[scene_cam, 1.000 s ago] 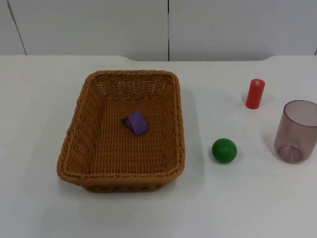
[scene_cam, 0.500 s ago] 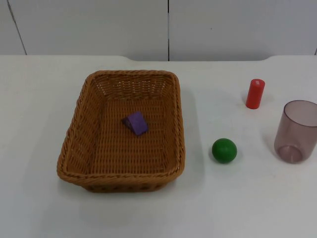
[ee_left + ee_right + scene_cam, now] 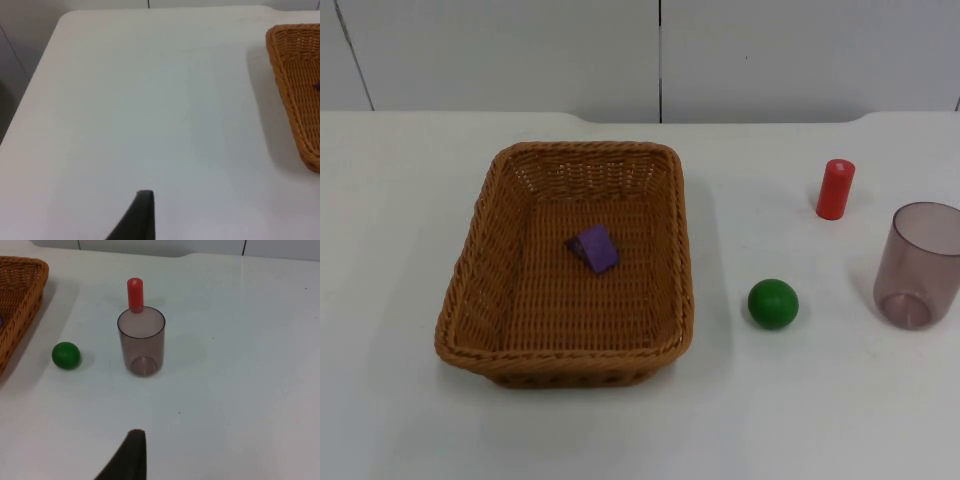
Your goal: Pick up the basket with the left hand and place the triangular block into the basket with the right hand.
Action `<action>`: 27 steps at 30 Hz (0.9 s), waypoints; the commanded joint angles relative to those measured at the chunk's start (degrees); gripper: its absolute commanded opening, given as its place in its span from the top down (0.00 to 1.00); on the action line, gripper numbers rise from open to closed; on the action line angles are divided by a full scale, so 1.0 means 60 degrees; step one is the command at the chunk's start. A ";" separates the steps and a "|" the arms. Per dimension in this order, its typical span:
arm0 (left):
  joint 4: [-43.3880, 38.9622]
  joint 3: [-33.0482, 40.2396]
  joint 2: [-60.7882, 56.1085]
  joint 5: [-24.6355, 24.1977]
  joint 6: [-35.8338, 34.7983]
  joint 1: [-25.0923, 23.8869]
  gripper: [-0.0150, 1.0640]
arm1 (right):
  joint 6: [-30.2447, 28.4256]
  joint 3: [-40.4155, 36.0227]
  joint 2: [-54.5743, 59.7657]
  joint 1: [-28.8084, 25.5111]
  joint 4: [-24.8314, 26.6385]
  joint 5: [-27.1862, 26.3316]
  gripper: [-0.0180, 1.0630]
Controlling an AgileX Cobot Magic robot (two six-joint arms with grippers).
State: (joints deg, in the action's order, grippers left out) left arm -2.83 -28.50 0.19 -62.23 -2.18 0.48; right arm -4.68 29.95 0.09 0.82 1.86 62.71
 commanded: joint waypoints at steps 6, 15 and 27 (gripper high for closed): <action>0.0229 0.0042 -0.0032 0.0106 0.0279 0.0062 0.01 | -0.0015 -0.0046 -0.0015 -0.0011 0.0000 -0.0130 0.01; 0.0303 0.0042 -0.0032 0.0106 0.0413 0.0062 0.01 | -0.0015 -0.0046 -0.0015 -0.0011 0.0000 -0.0130 0.01; 0.0303 0.0042 -0.0032 0.0106 0.0413 0.0062 0.01 | 0.0632 -0.0060 -0.0015 -0.0011 -0.0309 -0.0130 0.01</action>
State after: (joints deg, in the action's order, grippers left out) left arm -1.44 -28.50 0.19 -62.23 0.00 0.48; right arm -2.54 29.95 0.09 0.82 1.50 62.71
